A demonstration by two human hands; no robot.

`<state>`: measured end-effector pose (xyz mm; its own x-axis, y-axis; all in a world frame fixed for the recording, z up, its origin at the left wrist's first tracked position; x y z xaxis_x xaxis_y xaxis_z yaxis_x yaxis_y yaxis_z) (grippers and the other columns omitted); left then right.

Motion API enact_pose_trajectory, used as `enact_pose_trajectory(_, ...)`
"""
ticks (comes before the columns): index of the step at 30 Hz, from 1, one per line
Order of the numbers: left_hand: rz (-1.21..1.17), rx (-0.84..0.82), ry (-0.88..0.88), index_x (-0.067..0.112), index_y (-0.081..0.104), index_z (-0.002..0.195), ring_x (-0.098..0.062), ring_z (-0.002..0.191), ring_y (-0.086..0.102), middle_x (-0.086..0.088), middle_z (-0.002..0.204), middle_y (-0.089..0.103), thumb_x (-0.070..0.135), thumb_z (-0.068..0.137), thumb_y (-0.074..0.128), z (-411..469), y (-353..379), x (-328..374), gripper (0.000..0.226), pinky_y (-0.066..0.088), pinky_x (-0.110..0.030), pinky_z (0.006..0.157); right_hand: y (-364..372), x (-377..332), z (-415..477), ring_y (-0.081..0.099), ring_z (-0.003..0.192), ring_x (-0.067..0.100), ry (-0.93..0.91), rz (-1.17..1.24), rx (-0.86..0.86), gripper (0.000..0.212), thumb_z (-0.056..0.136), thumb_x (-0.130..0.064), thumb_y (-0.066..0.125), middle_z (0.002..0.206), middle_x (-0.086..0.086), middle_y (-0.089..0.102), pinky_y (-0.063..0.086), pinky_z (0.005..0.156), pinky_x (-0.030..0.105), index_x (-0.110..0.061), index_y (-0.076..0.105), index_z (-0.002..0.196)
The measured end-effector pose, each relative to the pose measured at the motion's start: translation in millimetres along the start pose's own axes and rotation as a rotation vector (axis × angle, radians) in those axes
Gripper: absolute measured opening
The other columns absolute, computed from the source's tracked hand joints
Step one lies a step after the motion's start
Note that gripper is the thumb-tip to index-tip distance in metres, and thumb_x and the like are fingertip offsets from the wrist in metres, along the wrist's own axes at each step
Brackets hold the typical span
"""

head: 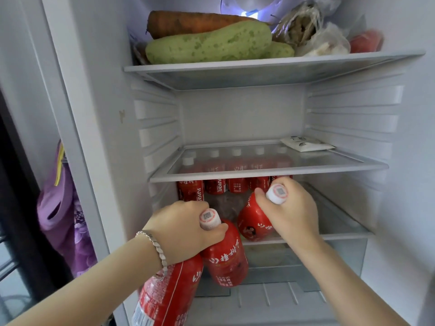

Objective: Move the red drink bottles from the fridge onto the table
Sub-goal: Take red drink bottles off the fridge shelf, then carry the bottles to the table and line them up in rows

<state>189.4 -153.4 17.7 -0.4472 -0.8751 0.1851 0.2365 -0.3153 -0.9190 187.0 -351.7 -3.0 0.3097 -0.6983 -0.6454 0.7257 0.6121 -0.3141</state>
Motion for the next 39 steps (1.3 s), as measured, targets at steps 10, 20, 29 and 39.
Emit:
enact_pose_trajectory(10, 0.133, 0.192, -0.342, 0.026, 0.04, 0.061, -0.01, 0.058, 0.053, 0.01, 0.058, 0.052, 0.075, 0.058, 0.032, -117.9, -20.9, 2.9, 0.05, 0.038, -0.024, 0.054, 2.1, -91.0, -44.2, 0.045, 0.057, 0.01, -0.521, -0.192, -0.69, 0.031, 0.074, -0.043, 0.059, 0.06, -0.009, 0.048, 0.025, 0.046, 0.025, -0.024, 0.04, 0.058)
enact_pose_trajectory(20, 0.397, 0.137, -0.851, 0.027, 0.039, 0.071, -0.003, 0.045, 0.04, 0.011, 0.053, 0.045, 0.075, 0.064, 0.03, -362.6, -32.5, 15.1, 0.05, 0.026, -0.017, 0.042, 8.8, -175.1, -236.9, 0.046, 0.071, 0.016, -0.865, 0.153, -1.113, 0.021, 0.075, -0.045, 0.058, 0.066, -0.011, 0.044, 0.028, 0.053, 0.025, -0.031, 0.043, 0.072)
enact_pose_trajectory(29, 0.562, 0.136, -1.324, 0.026, 0.036, 0.079, -0.02, 0.061, 0.052, 0.004, 0.072, 0.059, 0.065, 0.076, 0.041, -637.3, -84.8, 105.3, 0.039, 0.033, -0.023, 0.053, -77.7, -304.4, -462.5, 0.059, 0.093, 0.024, -1.306, 0.374, -1.322, 0.021, 0.078, -0.047, 0.057, 0.099, -0.002, 0.062, 0.034, 0.067, 0.026, -0.03, 0.056, 0.092)
enact_pose_trajectory(39, 0.742, 0.115, -1.831, 0.027, 0.038, 0.082, -0.02, 0.078, 0.064, 0.001, 0.085, 0.067, 0.064, 0.079, 0.041, -930.8, -125.7, 310.7, 0.037, 0.04, -0.025, 0.06, -310.6, -448.3, -727.5, 0.057, 0.085, 0.021, -1.733, 0.684, -1.469, 0.025, 0.08, -0.048, 0.053, 0.102, -0.002, 0.065, 0.046, 0.068, 0.026, -0.031, 0.057, 0.098)
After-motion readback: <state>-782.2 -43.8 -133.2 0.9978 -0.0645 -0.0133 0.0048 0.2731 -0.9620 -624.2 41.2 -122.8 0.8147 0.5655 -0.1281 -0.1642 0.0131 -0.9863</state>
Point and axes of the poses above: each hand's wrist, its own z-axis towards the middle knuckle, its own y-axis out of the palm, x = y × z, the point moved 3 cm from there along z, towards the middle knuckle
